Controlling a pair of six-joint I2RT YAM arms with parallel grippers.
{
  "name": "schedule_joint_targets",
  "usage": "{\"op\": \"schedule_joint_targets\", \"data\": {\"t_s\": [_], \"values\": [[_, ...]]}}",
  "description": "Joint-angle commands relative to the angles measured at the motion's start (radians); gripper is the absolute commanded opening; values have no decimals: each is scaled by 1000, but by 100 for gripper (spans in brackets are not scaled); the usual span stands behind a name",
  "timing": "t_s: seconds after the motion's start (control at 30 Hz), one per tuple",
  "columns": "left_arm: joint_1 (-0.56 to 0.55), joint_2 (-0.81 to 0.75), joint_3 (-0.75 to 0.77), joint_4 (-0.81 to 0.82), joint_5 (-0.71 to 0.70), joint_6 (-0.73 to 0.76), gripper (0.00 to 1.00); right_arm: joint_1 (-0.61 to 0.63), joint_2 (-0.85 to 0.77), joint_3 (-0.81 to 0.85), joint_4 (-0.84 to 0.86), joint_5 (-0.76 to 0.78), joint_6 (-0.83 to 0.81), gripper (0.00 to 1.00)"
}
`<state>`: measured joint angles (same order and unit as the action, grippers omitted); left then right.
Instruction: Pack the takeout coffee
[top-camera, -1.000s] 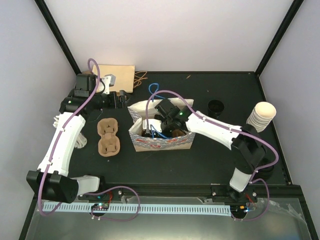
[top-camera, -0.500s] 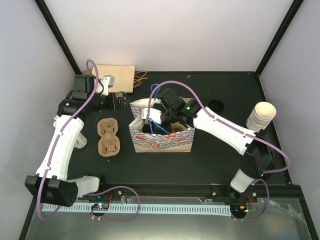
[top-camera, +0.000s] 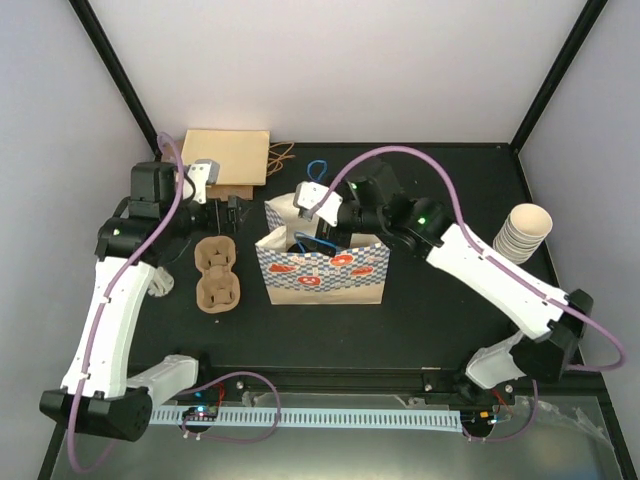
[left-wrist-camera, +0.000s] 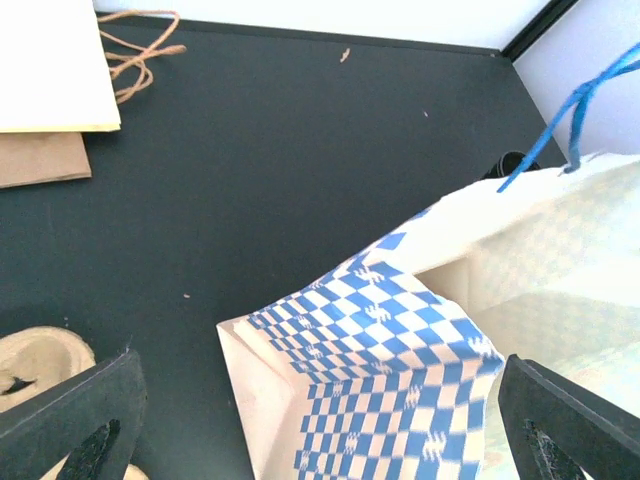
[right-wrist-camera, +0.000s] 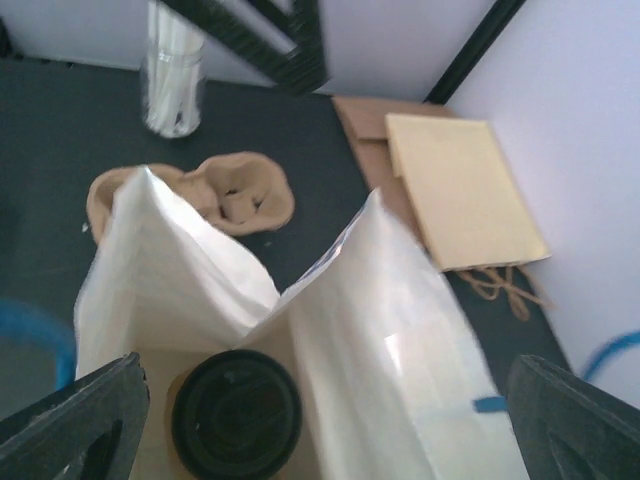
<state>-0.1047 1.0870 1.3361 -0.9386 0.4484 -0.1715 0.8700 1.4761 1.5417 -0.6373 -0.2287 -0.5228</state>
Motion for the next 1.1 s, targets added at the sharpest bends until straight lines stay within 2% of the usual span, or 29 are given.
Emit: {"op": "schedule_joint_targets", "data": {"t_s": [0.0,0.1,0.23,0.33,0.5,0.67,0.8,0.93,1.07], "values": [[7,-63,-15,-37,-69,14,99,0,-94,-33,97,76,63,100],[7,-97,-37,-43,-99,9,99,1,-146,-47,129,143,102,100],[8,-128,-56,-61,-18,14,99,1,-201,-48,113,282,212,100],[6,-154,-88,-61,84,-1,99,1,-239,-50,72,429,372,100],[-8,-244,-138,-39,123,-69,99,0,-328,-83,-42,596,616,100],[-50,-283,-172,-33,126,-103,99,0,-425,-205,21,573,618,100],[-105,-287,-196,-21,125,-136,99,0,-441,-222,27,552,631,100],[-215,-290,-187,-7,56,-194,99,-2,-425,-187,-30,587,667,100],[-356,-249,-162,1,-48,-258,99,-1,-362,-89,-182,632,729,100]]}}
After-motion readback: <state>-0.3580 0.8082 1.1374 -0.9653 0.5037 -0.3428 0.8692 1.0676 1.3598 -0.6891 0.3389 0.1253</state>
